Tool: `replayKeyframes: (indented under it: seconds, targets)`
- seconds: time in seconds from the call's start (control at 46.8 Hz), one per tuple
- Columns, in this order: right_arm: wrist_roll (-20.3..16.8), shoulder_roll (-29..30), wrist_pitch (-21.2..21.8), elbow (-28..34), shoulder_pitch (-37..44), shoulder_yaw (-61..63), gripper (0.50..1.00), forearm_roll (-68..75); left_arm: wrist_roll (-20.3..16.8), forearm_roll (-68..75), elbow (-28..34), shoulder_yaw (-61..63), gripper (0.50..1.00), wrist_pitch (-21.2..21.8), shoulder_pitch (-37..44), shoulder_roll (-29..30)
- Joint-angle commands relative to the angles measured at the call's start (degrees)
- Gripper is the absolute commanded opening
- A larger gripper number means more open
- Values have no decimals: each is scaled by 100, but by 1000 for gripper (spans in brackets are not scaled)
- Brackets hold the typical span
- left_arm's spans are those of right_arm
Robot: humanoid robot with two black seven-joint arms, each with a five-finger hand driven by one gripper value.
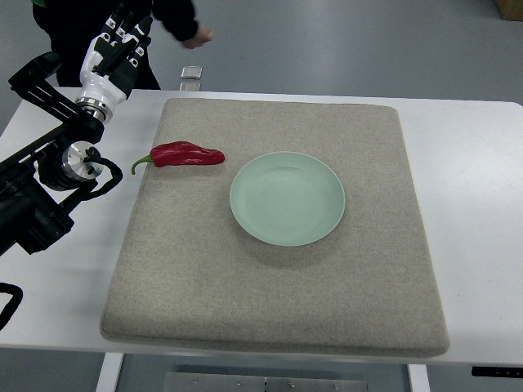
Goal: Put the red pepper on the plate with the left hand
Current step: 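Raise the left hand and open its fingers above the pad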
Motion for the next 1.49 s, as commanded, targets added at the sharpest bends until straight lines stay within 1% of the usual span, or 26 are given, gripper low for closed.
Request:
replayKeyframes:
  seconds: [0.0,0.747,0.918,1.089,1.238,1.473]
  targets:
    - [0,0,0,0,0,0,928,0,0,0,-14,-2,999,-1,0,1]
    - [0,0,0,0,0,0,928,0,0,-35,30,7,999,-18,9,-8]
    - [0,0,0,0,0,0,928,0,0,8,74,16,999,-352,149,-8]
    - [0,0,0,0,0,0,928,0,0,26,372,60,999,-642,158,-8]
    - [0,0,0,0,0,0,928,0,0,17,390,60,999,-871,176,-8]
    - [0,0,0,0,0,0,928,0,9,-27,346,68,999,-897,228,-16]
